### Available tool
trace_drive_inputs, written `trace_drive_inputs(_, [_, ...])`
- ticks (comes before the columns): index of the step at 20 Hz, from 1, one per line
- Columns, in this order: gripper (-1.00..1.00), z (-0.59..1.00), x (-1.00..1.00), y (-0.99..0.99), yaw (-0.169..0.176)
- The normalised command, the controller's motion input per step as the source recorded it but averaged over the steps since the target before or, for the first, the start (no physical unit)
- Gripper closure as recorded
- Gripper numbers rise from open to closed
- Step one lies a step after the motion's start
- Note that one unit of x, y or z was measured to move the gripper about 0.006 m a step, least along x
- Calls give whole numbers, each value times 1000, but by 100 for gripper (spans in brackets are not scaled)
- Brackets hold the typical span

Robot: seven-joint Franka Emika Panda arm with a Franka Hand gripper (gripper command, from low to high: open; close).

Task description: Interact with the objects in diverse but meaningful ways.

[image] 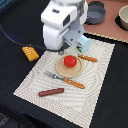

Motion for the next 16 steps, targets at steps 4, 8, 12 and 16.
trace_drive_inputs(4, [-100, 335, -676, 631, -41])
trace_drive_inputs(8, [-100, 202, -740, 635, -17])
trace_drive_inputs(12, [-100, 73, -741, 667, -2])
trace_drive_inputs(16, [-100, 3, -706, 754, 0])
